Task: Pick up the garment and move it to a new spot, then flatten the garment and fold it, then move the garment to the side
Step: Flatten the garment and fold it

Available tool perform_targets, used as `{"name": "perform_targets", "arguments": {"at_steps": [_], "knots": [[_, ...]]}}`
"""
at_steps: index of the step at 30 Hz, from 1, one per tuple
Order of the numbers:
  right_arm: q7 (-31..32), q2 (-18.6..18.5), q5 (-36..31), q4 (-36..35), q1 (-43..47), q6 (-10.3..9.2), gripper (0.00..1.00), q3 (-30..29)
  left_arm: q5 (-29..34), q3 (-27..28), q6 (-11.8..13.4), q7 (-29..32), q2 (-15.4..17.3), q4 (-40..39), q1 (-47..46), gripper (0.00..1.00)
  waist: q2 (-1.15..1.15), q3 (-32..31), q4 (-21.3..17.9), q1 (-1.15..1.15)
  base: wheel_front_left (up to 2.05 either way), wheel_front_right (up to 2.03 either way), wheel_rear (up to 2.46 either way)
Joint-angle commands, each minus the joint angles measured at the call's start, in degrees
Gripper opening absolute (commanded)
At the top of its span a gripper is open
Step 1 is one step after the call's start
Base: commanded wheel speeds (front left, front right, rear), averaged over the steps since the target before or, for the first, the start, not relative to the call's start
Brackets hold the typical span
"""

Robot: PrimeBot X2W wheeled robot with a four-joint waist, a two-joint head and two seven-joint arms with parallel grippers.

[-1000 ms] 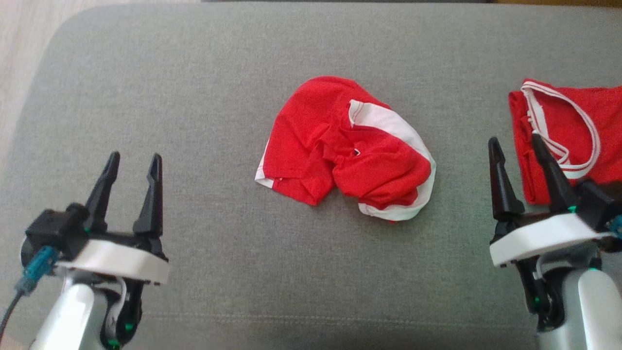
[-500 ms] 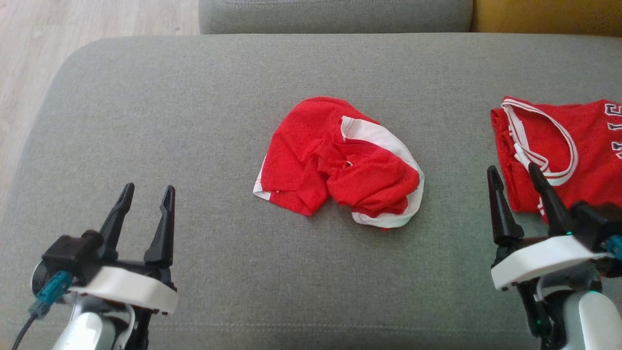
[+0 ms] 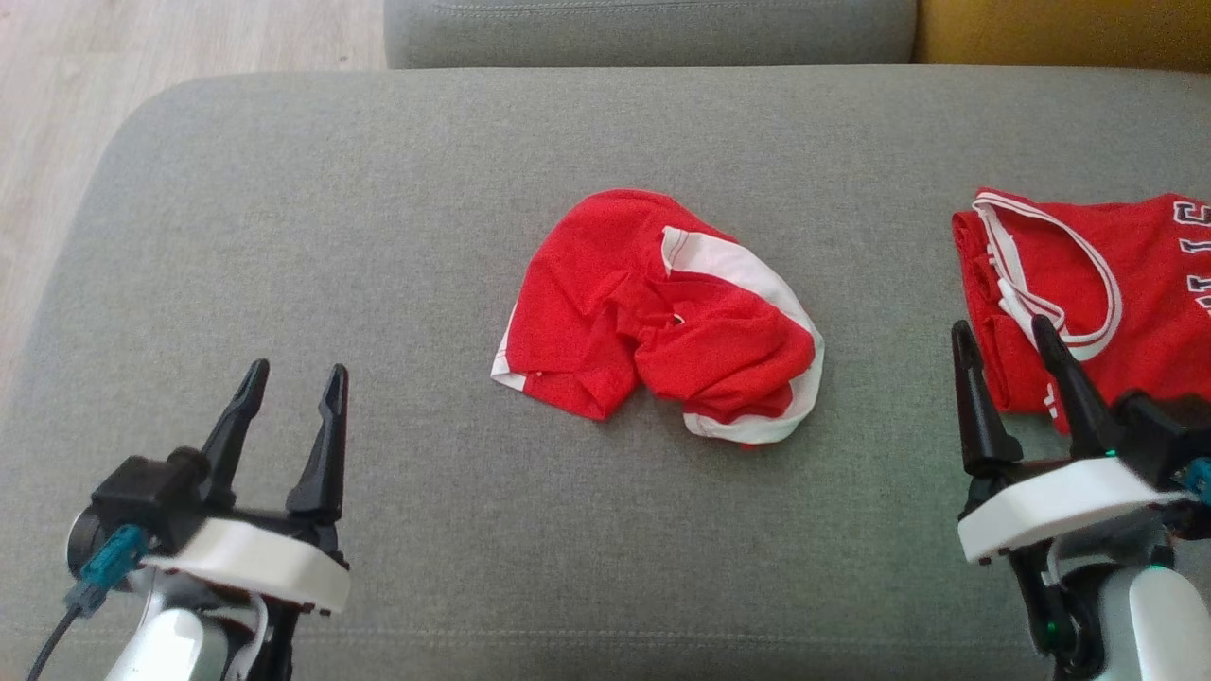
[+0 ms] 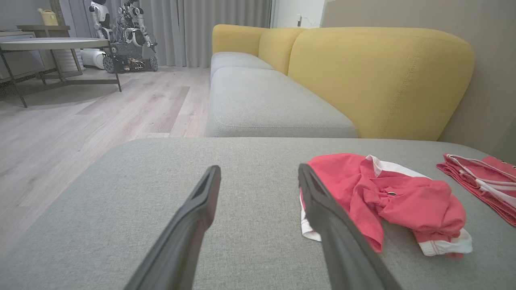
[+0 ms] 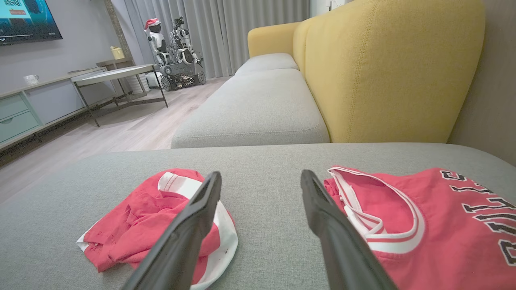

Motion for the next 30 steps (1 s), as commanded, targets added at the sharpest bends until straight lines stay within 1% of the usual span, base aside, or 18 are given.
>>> {"name": "perform_targets", "arguments": {"at_steps": [1, 14, 16, 21, 27, 30], "knots": [[-0.02, -0.23, 0.16, -2.13, -1.38, -0.04, 1.00, 1.22, 0.15, 2.25, 0.40, 0.27, 1.80, -1.85, -1.88, 1.00, 0.00, 0.05, 0.05, 0.00, 0.00, 0.00, 0.00], [0.11, -0.23, 0.21, -2.18, -1.81, -0.04, 1.00, 1.39, 0.15, 1.49, 0.73, 0.47, 1.68, -1.93, -2.54, 1.00, 0.00, 0.52, -0.01, 0.00, 0.00, 0.00, 0.00], [0.19, -0.23, 0.20, -2.43, -1.94, -0.04, 1.00, 1.31, 0.16, 1.07, 0.39, 0.38, 1.53, -2.26, -3.04, 1.00, 0.00, 0.94, 0.03, 0.00, 0.00, 0.00, 0.00], [0.30, -0.23, 0.01, -3.27, -2.72, -0.04, 1.00, 1.26, -0.33, -2.00, -2.65, 0.59, -0.02, -1.81, -6.27, 1.00, 0.00, 2.91, -0.10, 0.00, 0.00, 0.00, 0.00], [0.26, -0.23, -0.18, -4.06, -4.41, -0.04, 1.00, 2.05, -1.63, -8.36, -7.71, 3.23, -3.97, 0.61, -11.24, 1.00, 0.00, 6.67, -1.48, 0.00, 0.00, 0.00, 0.00], [0.15, -0.23, -0.20, -4.28, -5.35, -0.04, 1.00, 2.50, -2.36, -11.92, -9.79, 4.86, -5.78, 2.72, -13.04, 1.00, 0.00, 8.77, -2.66, 0.00, 0.00, 0.00, 0.00]]}}
